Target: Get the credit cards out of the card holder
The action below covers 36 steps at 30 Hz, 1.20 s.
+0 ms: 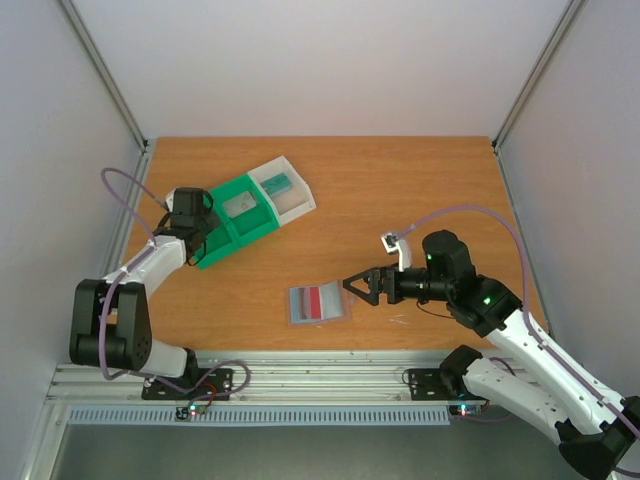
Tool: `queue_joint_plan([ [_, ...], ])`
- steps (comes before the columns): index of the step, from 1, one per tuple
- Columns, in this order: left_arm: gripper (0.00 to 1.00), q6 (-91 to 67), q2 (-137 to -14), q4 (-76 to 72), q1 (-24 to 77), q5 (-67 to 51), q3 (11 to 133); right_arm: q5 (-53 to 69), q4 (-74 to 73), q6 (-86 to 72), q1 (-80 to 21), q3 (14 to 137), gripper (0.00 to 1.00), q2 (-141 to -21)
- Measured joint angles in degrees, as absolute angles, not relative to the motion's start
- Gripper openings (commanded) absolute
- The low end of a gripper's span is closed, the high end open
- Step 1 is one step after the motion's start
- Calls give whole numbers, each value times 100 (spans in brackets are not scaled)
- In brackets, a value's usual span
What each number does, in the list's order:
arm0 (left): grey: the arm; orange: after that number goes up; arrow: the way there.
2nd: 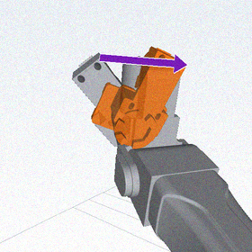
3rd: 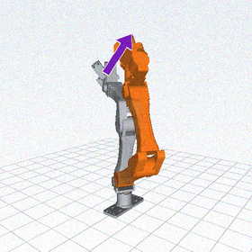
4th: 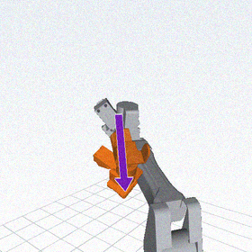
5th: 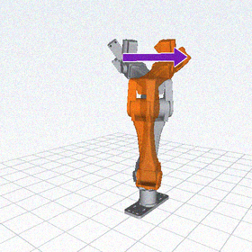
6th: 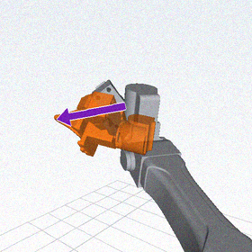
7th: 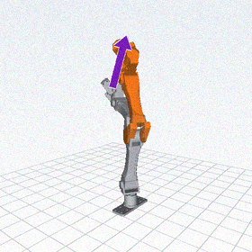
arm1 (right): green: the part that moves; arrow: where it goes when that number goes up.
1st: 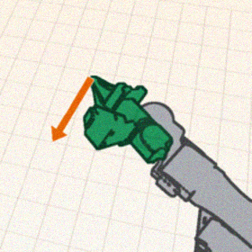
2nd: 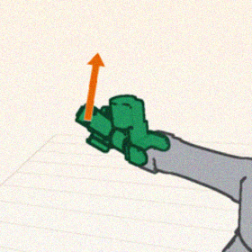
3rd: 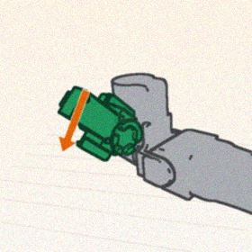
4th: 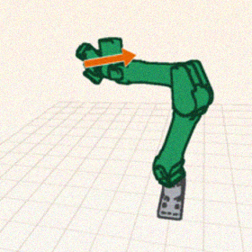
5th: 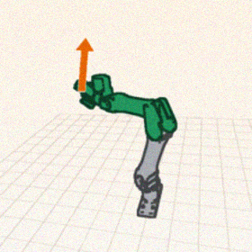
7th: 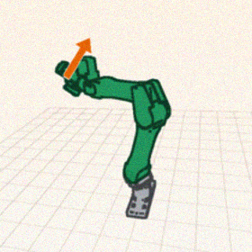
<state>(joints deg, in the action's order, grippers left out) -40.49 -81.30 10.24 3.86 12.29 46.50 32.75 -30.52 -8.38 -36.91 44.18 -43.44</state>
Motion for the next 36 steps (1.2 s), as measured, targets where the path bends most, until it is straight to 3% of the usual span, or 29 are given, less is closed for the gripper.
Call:
queue_joint_plan([
  [36,0,-3559,-8816,224,349,1317,4650,3081,-3304,-574,-3691,4560,98,-4567],
])
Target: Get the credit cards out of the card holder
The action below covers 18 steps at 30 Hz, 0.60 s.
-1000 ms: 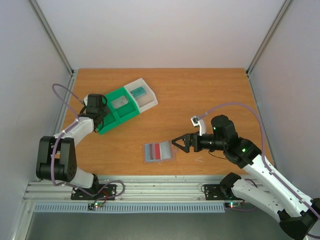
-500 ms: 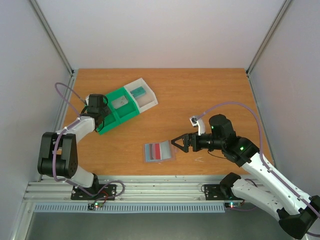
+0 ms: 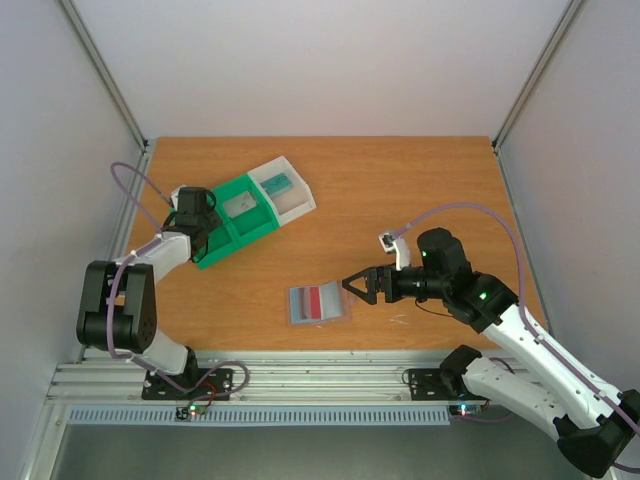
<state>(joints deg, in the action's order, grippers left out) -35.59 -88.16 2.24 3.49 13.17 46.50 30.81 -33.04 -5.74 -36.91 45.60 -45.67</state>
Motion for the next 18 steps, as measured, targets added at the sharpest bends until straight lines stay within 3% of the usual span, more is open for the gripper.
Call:
queue_joint_plan([
  [5,1,-3538,-8847,222,349,1398,4650,3072,-3304,-572,-3691,4560,98,-4602],
  [18,13,-3509,-9039,401,349,1568,4792,3030,-3308,-572,-3691,4560,98,-4613],
])
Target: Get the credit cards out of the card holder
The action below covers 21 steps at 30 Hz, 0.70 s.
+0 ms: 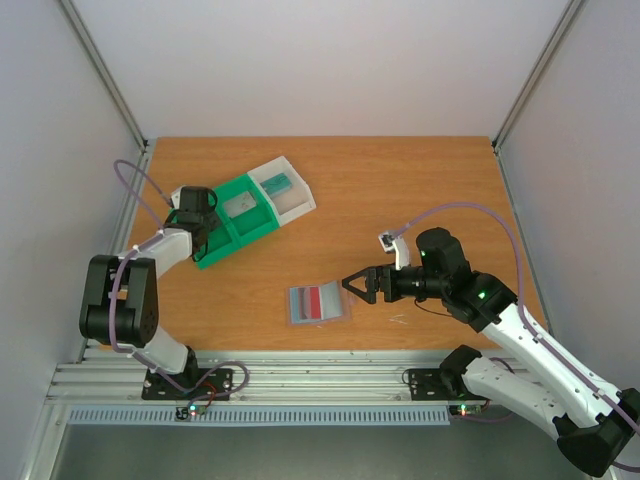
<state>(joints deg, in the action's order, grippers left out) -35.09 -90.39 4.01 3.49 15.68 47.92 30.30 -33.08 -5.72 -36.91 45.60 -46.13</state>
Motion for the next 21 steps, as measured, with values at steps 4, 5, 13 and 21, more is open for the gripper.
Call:
queue_joint_plan([
  [4,18,-3498,-9039,543,349,1605,4847,3022,-3312,-572,-3691,4560,98,-4613],
  [5,20,-3492,-9039,591,349,1614,4873,3020,-3312,-572,-3691,4560,98,-4613],
  [13,33,-3459,-9037,921,349,1588,4978,2989,-3365,-574,-3691,4563,98,-4613],
  [21,59,-3546,-8748,1566,349,1356,5218,2974,-3542,-600,-3691,4589,98,-4552],
])
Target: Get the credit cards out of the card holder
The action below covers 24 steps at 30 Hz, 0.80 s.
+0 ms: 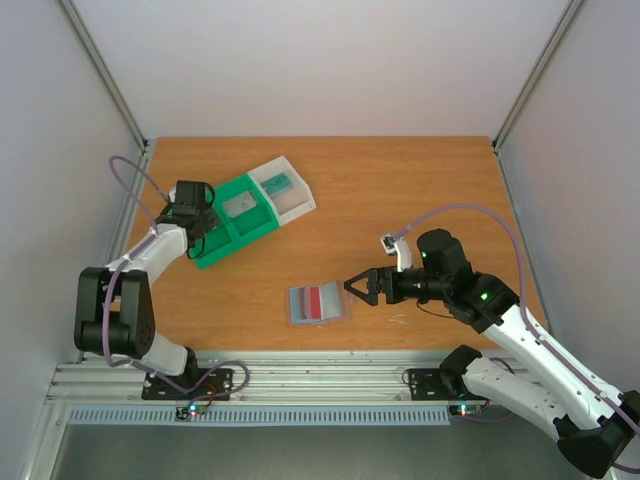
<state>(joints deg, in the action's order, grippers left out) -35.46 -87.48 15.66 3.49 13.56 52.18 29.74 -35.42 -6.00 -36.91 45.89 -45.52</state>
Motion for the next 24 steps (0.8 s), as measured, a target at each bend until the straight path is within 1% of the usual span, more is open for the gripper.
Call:
queue_joint_plan([
  [3,66,-3586,-8512,1815,349,1240,5266,2971,-3610,-602,-3691,4613,99,-4554],
  [6,79,-3564,-8283,2078,344,1033,5293,2971,-3645,-644,-3691,4654,99,-4554],
  [8,83,-3544,-8123,2263,344,784,5295,2971,-3645,-676,-3691,4657,98,-4554],
  [10,91,-3426,-8003,2440,344,521,5293,2954,-3642,-729,-3691,4657,99,-4591],
  [11,92,-3365,-7944,2523,344,338,5293,2950,-3642,-766,-3691,4657,99,-4635],
  [14,90,-3181,-7747,2714,344,-329,5260,2934,-3623,-869,-3691,4657,96,-4825],
  [19,83,-2947,-7411,2961,397,-1448,5006,2963,-3391,-1048,-3691,4644,83,-5247],
  [21,81,-2877,-7299,3061,462,-1747,4871,2982,-3249,-1118,-3697,4606,73,-5448],
  [24,74,-2801,-7144,3114,620,-2185,4687,3020,-3046,-1203,-3730,4523,53,-5717],
])
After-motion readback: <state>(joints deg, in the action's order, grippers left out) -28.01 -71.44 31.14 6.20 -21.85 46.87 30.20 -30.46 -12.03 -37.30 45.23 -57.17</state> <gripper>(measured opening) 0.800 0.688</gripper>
